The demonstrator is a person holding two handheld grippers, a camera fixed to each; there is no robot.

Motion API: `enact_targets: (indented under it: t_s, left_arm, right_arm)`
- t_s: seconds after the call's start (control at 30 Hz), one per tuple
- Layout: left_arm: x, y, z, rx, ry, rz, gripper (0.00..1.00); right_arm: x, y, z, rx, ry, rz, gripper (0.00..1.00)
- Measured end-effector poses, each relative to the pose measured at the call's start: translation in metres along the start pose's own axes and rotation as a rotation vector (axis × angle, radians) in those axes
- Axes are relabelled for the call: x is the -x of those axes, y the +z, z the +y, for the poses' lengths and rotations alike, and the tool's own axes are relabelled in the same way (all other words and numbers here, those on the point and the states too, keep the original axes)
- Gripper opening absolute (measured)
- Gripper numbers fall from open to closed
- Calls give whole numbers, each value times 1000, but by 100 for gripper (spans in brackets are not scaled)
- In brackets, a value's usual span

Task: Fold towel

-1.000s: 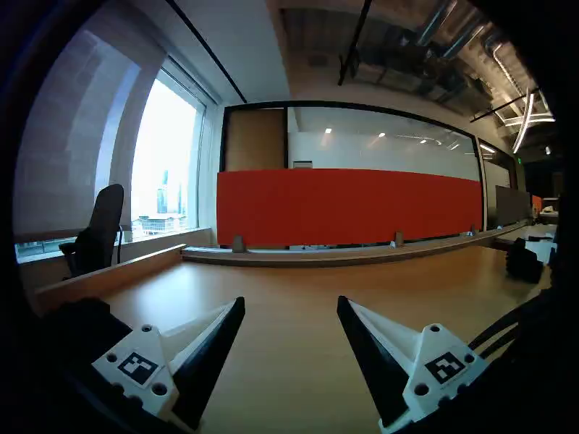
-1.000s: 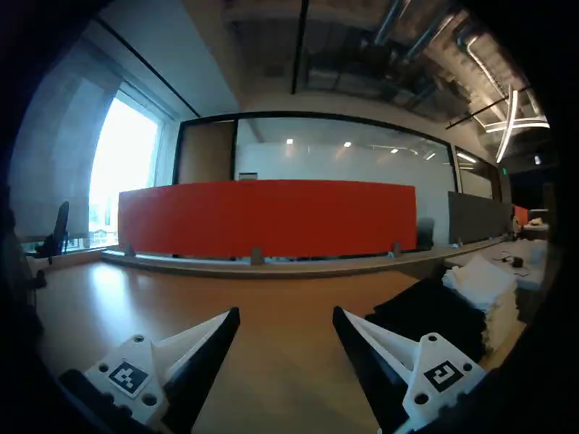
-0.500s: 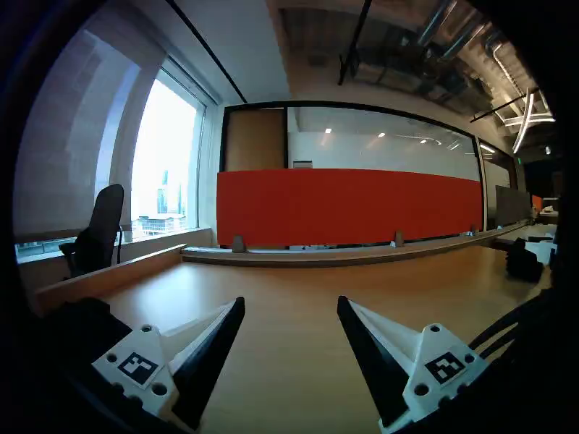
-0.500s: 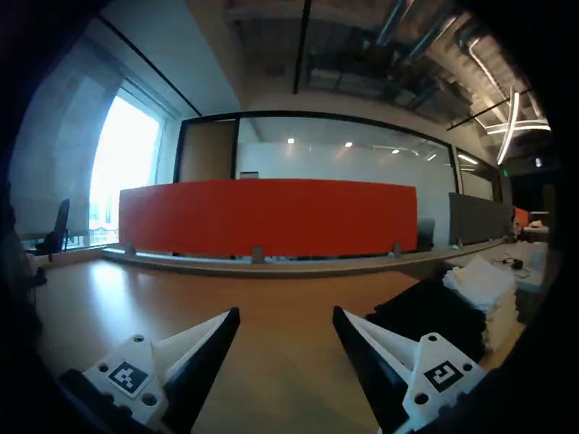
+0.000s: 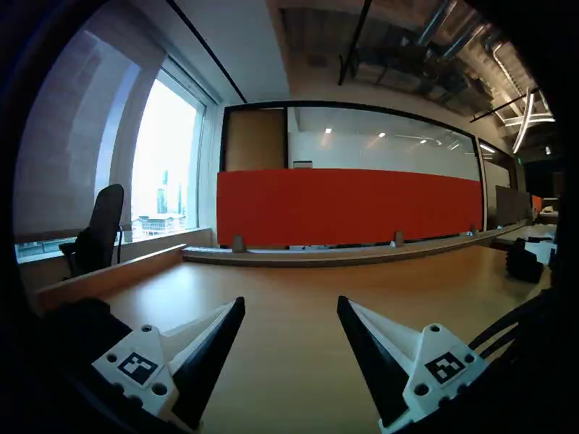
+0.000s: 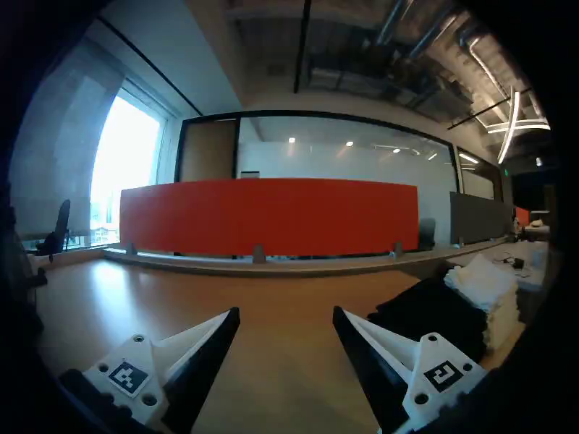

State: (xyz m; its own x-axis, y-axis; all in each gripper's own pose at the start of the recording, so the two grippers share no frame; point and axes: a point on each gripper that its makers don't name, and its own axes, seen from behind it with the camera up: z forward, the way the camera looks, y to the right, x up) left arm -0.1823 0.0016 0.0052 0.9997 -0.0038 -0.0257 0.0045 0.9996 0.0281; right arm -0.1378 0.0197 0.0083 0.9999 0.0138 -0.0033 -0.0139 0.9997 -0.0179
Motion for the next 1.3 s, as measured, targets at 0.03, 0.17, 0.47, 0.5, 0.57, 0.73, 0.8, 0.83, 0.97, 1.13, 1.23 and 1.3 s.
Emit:
enact_targets:
  t_s: [0.03, 0.17, 0.47, 0.5, 0.57, 0.73, 0.8, 0.83, 0.97, 1.13, 1.23, 1.3]
  left_arm:
    - [0, 0, 0, 0, 0, 0, 94]
    - [0, 0, 0, 0, 0, 0, 94]
    - [-1, 0, 0, 0, 0, 0, 94]
    - [-1, -1, 0, 0, 0, 0, 94]
    - [-2, -1, 0, 0, 0, 0, 94]
    - [-3, -1, 0, 0, 0, -1, 94]
    - [-4, -1, -1, 0, 0, -1, 94]
    - [-4, -2, -1, 0, 0, -1, 94]
    - [-6, -2, -1, 0, 0, -2, 94]
    - [-7, -3, -1, 0, 1, -2, 94]
    - [-8, -3, -2, 0, 1, -3, 94]
    - [-9, -3, -2, 0, 1, -3, 94]
  right_arm:
    - [0, 0, 0, 0, 0, 0, 100]
    - [1, 1, 0, 1, 0, 1, 100]
    - [1, 1, 0, 0, 0, 1, 100]
    - [1, 1, 0, 0, -1, 1, 100]
    - [1, 1, 0, 0, -1, 1, 100]
    - [1, 1, 0, 0, -1, 1, 100]
    - [1, 1, 0, 0, 0, 1, 100]
    - [1, 1, 0, 0, 0, 1, 100]
    - [2, 1, 0, 0, 0, 1, 100]
    - [2, 1, 0, 0, 0, 1, 100]
    - [1, 1, 0, 0, 0, 1, 100]
    - [1, 1, 0, 0, 0, 1, 100]
